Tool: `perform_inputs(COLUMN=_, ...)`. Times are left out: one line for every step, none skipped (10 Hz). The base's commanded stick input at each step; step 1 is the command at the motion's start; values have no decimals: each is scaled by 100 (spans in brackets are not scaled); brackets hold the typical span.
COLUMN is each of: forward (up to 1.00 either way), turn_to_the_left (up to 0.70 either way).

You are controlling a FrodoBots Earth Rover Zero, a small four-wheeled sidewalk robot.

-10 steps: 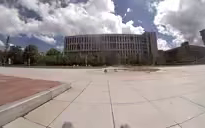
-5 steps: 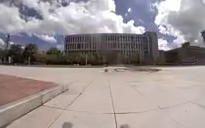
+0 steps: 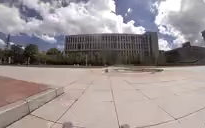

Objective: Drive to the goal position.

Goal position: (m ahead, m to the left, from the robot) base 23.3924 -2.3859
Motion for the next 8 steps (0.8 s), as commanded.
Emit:
perform_inputs(forward=70, turn_to_the_left=0)
perform_inputs(forward=70, turn_to_the_left=0)
perform_inputs(forward=70, turn_to_the_left=0)
perform_inputs(forward=70, turn_to_the_left=0)
perform_inputs(forward=70, turn_to_the_left=0)
perform_inputs(forward=33, turn_to_the_left=0)
perform_inputs(forward=5, turn_to_the_left=0)
perform_inputs(forward=6, turn_to_the_left=0)
